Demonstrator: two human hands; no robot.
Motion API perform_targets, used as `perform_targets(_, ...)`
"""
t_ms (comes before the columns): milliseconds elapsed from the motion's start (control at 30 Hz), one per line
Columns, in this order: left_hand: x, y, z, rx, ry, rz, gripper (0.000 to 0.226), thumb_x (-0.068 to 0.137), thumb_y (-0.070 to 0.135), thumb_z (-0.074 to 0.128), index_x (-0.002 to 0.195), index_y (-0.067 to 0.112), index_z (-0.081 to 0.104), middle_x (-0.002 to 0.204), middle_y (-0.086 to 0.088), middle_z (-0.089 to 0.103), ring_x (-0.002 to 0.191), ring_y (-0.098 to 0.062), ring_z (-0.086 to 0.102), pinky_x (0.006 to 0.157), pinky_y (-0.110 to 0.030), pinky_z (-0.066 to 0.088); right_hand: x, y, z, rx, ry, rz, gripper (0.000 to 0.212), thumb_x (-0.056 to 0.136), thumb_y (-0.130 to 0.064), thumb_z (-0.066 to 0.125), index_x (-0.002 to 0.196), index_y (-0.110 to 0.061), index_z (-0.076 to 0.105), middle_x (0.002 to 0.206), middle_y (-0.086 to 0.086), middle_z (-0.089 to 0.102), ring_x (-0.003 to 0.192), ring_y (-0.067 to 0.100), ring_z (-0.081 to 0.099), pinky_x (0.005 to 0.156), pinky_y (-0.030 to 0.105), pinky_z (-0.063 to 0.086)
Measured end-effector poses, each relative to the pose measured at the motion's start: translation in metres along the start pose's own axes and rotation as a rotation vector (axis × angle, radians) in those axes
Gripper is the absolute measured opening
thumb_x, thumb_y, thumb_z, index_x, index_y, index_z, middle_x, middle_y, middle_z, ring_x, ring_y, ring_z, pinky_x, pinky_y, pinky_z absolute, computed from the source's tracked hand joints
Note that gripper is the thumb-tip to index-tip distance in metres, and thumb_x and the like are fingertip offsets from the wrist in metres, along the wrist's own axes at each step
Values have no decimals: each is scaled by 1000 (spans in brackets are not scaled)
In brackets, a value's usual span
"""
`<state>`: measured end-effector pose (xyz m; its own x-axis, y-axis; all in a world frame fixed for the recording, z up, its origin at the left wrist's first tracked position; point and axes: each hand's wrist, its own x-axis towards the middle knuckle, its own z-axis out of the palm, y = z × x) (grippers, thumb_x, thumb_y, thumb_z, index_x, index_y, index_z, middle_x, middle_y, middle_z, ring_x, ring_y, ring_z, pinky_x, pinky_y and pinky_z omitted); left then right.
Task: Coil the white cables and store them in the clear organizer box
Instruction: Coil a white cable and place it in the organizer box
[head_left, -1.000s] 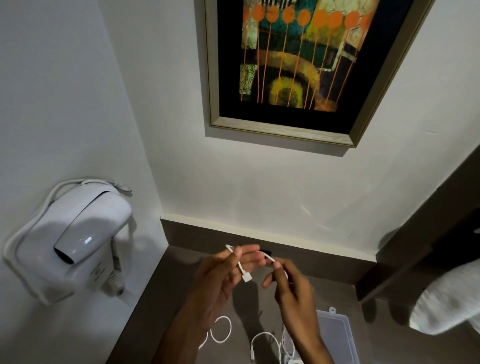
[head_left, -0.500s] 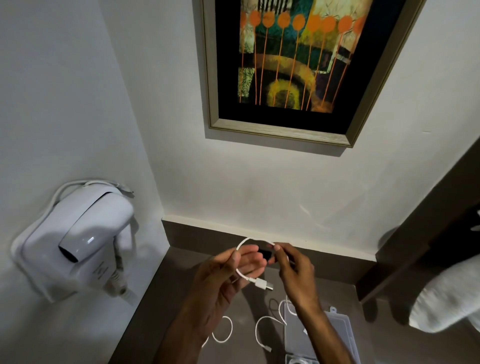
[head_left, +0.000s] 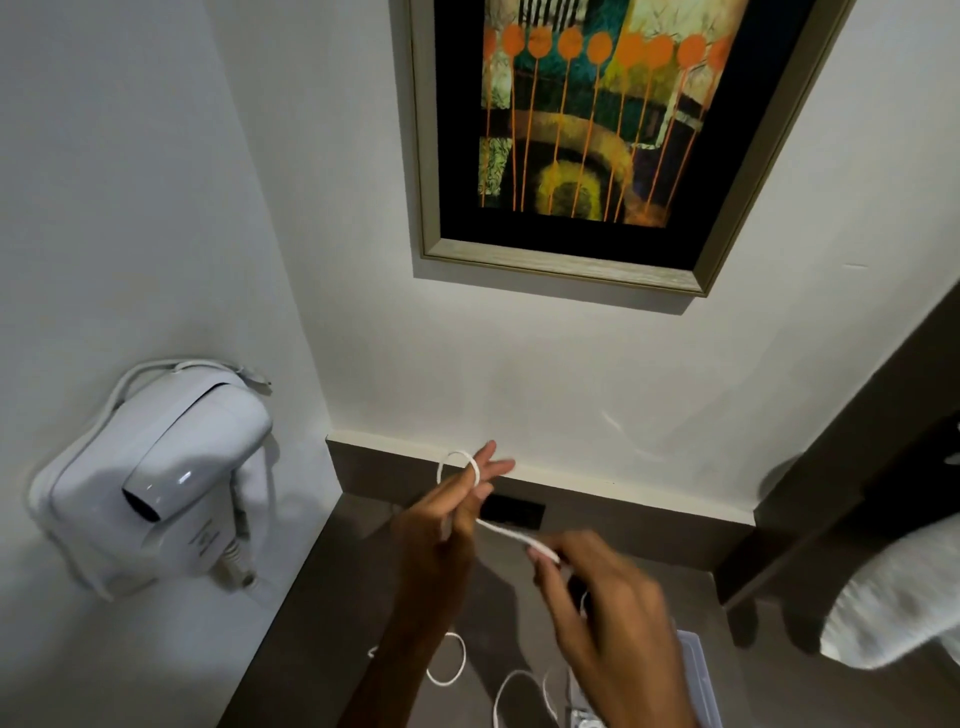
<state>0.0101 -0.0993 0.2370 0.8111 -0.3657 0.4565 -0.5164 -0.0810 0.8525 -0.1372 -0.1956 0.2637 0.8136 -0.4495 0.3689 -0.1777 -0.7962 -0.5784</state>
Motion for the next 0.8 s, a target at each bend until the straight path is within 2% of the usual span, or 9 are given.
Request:
perform_targets(100, -11, 0, 5, 81, -153, 18, 29, 103, 25, 54, 102, 48, 72, 105, 31, 76, 86, 7, 74, 75, -10, 55, 28, 5, -26, 21, 100, -124, 8, 101, -33, 69, 107, -38, 70, 91, -23, 67, 71, -3, 62, 65, 15, 52)
perform_targets(167, -17, 3, 5, -35, -292, -47, 28, 105, 43, 45, 103, 36, 72, 92, 14, 80, 85, -7, 76, 78, -24, 58, 46, 14, -35, 38, 104, -169, 12, 100, -25, 72, 105, -36, 71, 96, -22, 72, 78, -2, 65, 69, 10, 49)
perform_targets(267, -21, 11, -1, -302, -446, -176, 42, 103, 53, 44, 107, 22, 71, 86, 1, 77, 83, -13, 74, 74, -10, 51, 68, 28, -35, 94, 107, -172, 17, 99, -16, 76, 98, -33, 76, 97, -20, 76, 81, 2, 69, 68, 7, 44)
perform_targets(433, -18, 30, -15, -877, -636, -382, 53, 100, 35, 55, 131, -8, 59, 98, -16, 70, 72, -17, 61, 73, -25, 51, 89, 39, -17, 330, 35, -42, 16, 100, -11, 73, 97, -22, 85, 93, -11, 82, 83, 7, 74, 71, 16, 51)
perform_targets(500, -11, 35, -21, -946, -636, -368, 54, 97, 29, 55, 137, -8, 55, 113, -21, 70, 79, -19, 62, 74, -24, 52, 75, 32, -1, 453, -69, 49, 20, 100, -20, 66, 91, -24, 84, 85, -10, 82, 80, 2, 74, 73, 27, 57)
perform_targets(567, 0, 42, -27, -1009, -585, -404, 62, 94, 40, 58, 141, -1, 55, 129, -23, 67, 88, -20, 64, 77, -25, 55, 47, 21, 20, 483, -200, 103, 30, 99, -31, 59, 81, -42, 79, 64, -20, 75, 60, -6, 66, 62, 22, 50)
perform_targets(633, 8, 45, -35, -1075, -488, -491, 72, 90, 56, 53, 141, 5, 56, 138, -21, 64, 95, -22, 63, 85, -29, 53, 16, 10, 34, 455, -328, 170, 26, 104, -35, 59, 86, -45, 75, 61, -23, 75, 53, -6, 65, 60, 20, 49)
perform_targets(733, 13, 50, -34, -1095, -319, -578, 64, 91, 50, 35, 130, 6, 59, 138, -20, 65, 97, -27, 60, 92, -33, 44, -7, 1, 34, 221, -342, 142, 10, 103, -48, 56, 110, -45, 63, 77, -17, 79, 74, -1, 74, 73, 23, 58)
perform_targets(800, 20, 56, -22, -956, -247, -622, 53, 97, 43, 27, 114, 8, 63, 136, -21, 63, 77, -21, 63, 76, -29, 50, -7, -8, 21, 63, -361, 92, 22, 101, -57, 53, 120, -47, 55, 91, -15, 80, 86, 2, 74, 82, 25, 60)
